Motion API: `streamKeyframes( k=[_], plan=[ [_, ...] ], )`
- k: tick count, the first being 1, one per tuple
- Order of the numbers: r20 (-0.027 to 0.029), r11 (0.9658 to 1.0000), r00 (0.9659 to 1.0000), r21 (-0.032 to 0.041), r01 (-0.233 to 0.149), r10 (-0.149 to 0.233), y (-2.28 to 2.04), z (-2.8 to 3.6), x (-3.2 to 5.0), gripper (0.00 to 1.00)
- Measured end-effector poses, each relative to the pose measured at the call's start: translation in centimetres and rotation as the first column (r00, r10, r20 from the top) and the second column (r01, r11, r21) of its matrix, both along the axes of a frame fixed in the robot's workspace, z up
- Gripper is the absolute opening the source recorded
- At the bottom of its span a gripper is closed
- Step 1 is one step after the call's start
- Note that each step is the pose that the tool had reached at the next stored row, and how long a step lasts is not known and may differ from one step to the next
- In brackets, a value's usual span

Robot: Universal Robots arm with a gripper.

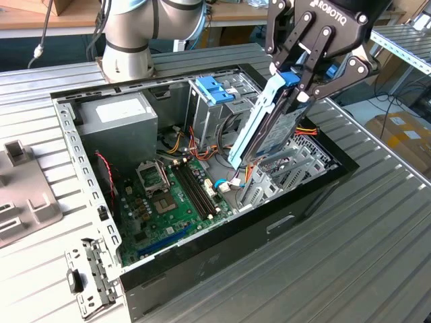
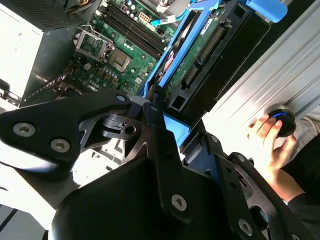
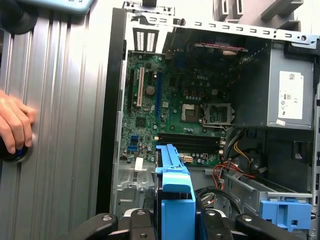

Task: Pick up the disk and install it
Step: 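Pick up the disk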

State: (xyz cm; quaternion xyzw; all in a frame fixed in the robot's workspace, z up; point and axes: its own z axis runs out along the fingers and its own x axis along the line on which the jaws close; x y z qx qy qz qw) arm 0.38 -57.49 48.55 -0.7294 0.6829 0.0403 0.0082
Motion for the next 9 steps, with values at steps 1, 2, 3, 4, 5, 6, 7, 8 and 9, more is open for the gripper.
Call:
streamKeyframes(
  k=[1,2,3,4,5,6,7,8,9],
  plan=[
    [0.0000,1.0000,1.0000,0.0000,0.000,0.000,0.00,-0.01,0.11,0.37],
    [0.0000,1.0000,1.0000,0.0000,0.000,0.000,0.00,-0.02,0.19,0.37],
    [0.0000,1.0000,1.0000,0.0000,0.000,0.000,0.00,-0.03,0.28,0.37],
    [-0.0001,1.0000,1.0000,0.0000,0.000,0.000,0.00,-0.04,0.47,0.37],
    [-0.0001,1.0000,1.0000,0.0001,0.000,0.000,0.00,-0.06,0.61,0.37],
    [-0.0001,1.0000,1.0000,0.0000,0.000,0.000,0.00,-0.07,0.68,0.37],
    [-0.0002,1.0000,1.0000,0.0001,0.000,0.000,0.00,-0.09,0.80,0.37],
    [-0.0004,1.0000,1.0000,0.0001,0.000,0.000,0.00,-0.12,1.02,0.37],
    [-0.0004,1.0000,1.0000,0.0001,0.000,0.000,0.00,-0.13,1.14,0.37]
  ],
)
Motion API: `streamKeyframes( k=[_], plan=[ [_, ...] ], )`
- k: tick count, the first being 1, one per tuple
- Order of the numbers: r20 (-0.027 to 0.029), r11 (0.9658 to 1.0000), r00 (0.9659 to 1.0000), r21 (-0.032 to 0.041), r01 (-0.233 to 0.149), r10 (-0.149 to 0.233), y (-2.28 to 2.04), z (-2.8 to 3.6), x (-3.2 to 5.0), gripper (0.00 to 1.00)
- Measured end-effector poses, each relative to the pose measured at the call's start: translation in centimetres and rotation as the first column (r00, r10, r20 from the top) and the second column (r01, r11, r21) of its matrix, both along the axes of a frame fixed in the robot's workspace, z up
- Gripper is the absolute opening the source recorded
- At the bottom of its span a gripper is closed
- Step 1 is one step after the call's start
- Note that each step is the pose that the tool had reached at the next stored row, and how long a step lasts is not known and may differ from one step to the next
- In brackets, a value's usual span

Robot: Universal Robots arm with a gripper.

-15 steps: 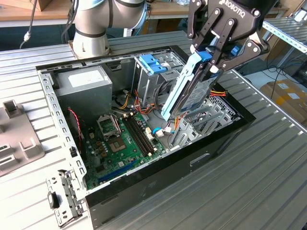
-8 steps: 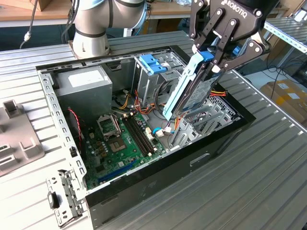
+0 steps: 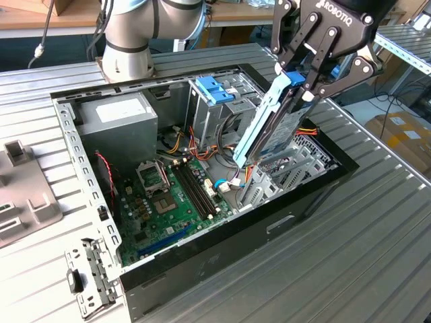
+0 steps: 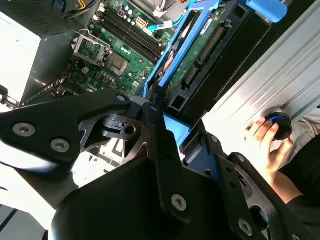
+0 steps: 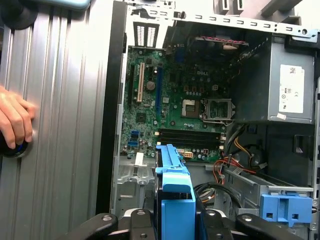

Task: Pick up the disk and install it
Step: 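Pick up the disk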

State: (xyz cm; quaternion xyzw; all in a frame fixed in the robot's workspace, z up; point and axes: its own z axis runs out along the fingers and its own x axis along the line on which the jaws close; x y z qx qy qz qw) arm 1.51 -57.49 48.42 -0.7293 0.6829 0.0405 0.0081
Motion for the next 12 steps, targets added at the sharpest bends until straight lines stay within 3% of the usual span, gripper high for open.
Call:
streamKeyframes(
  k=[5,12],
  plan=[
    [-0.0005,1.0000,1.0000,0.0001,0.000,0.000,-0.05,-0.09,0.71,0.37],
    [-0.0014,1.0000,1.0000,-0.0002,0.000,0.000,-0.99,-0.20,1.46,0.37]
  ],
)
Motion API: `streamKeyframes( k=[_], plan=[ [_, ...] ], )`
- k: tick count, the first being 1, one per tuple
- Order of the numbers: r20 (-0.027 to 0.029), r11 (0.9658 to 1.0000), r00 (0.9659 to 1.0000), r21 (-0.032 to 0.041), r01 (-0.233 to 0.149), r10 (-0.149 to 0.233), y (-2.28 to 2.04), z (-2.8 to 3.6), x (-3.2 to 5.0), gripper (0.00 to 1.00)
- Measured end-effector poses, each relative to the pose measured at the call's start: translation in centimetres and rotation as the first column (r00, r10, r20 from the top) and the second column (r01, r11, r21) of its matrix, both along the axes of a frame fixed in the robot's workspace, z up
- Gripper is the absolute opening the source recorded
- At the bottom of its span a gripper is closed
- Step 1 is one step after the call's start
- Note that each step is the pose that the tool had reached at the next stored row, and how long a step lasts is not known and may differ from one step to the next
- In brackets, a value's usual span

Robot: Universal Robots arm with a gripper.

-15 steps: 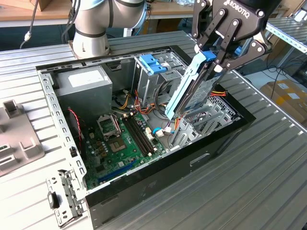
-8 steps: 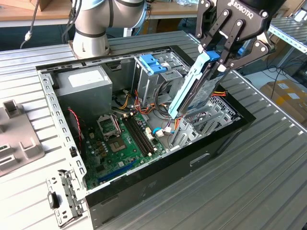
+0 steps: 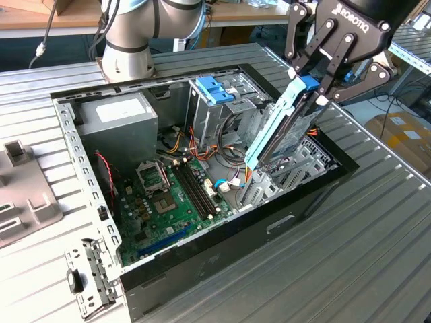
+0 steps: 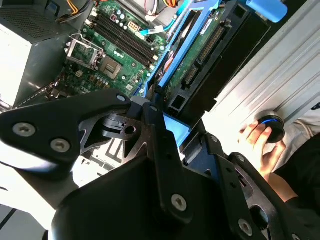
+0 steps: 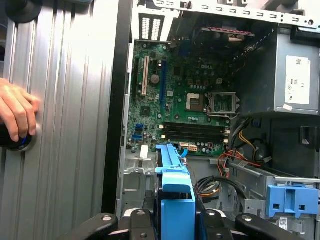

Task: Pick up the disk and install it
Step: 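Pick up the disk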

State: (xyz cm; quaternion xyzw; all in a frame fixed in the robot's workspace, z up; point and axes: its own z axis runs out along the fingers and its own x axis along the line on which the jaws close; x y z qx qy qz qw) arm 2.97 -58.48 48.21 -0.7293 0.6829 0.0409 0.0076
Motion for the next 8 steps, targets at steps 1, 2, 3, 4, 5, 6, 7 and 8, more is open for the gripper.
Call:
streamKeyframes(
  k=[1,2,3,4,5,6,7,8],
  plan=[
    [-0.0002,1.0000,1.0000,0.0001,0.000,0.000,-0.12,-0.03,0.17,0.37],
    [-0.0005,1.0000,1.0000,0.0002,0.000,0.000,-0.20,-0.05,0.33,0.37],
    [-0.0007,1.0000,1.0000,0.0002,0.000,0.000,-0.28,-0.06,0.52,0.37],
    [-0.0009,1.0000,1.0000,0.0001,0.000,0.000,-0.36,-0.06,0.69,0.37],
    [-0.0015,1.0000,1.0000,0.0002,0.000,0.000,-0.61,-0.09,1.11,0.37],
    [-0.0021,1.0000,1.0000,0.0002,0.000,0.000,-0.86,-0.09,1.44,0.37],
    [-0.0022,1.0000,1.0000,0.0001,0.000,0.000,-0.97,-0.09,1.58,0.37],
    [-0.0026,1.0000,1.0000,0.0001,0.000,0.000,-1.14,-0.09,1.81,0.37]
  ],
)
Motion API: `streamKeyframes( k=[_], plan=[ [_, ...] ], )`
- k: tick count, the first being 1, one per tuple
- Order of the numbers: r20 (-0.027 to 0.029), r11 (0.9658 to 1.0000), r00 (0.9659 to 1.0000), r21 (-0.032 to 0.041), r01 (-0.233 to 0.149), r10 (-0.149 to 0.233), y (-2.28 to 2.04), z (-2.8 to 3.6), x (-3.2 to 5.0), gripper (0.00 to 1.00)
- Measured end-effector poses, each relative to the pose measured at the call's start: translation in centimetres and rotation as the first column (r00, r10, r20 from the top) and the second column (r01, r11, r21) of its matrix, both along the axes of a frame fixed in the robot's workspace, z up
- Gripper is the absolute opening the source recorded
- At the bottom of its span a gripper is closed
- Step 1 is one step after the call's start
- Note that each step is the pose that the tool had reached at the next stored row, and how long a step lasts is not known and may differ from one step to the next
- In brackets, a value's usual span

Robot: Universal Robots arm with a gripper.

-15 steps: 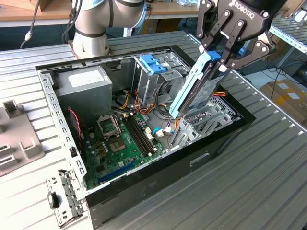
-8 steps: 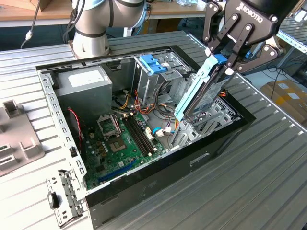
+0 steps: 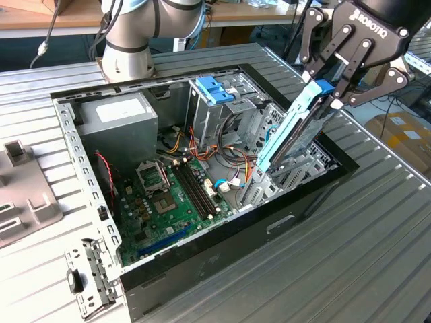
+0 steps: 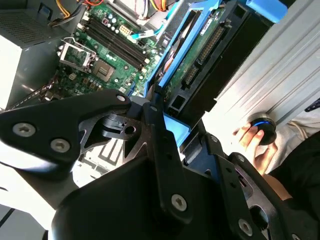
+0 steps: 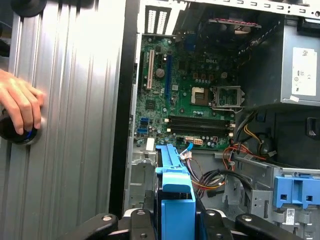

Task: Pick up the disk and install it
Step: 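Pick up the disk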

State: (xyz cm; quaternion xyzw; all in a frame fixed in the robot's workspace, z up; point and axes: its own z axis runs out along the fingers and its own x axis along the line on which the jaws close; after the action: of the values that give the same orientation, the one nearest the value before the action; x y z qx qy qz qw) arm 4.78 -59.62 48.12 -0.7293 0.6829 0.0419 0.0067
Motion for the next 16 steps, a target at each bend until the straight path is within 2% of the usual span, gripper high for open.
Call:
streamKeyframes(
  k=[2,4,6,10,11,16],
  plan=[
    [-0.0016,1.0000,1.0000,0.0000,0.000,0.000,-0.64,-0.02,1.03,0.37],
    [-0.0025,1.0000,1.0000,0.0002,0.000,0.000,-0.88,-0.03,1.59,0.37],
    [-0.0041,1.0000,1.0000,0.0001,0.000,0.000,-1.12,-0.02,2.50,0.37],
    [-0.0067,1.0000,1.0000,0.0006,0.000,0.000,-1.32,-0.02,3.73,0.37],
    [-0.0082,1.0000,1.0000,0.0010,0.000,0.000,-1.41,-0.02,4.34,0.37],
    [-0.0132,1.0000,0.9999,0.0021,0.000,0.000,-1.63,-0.02,6.04,0.37]
  ],
)
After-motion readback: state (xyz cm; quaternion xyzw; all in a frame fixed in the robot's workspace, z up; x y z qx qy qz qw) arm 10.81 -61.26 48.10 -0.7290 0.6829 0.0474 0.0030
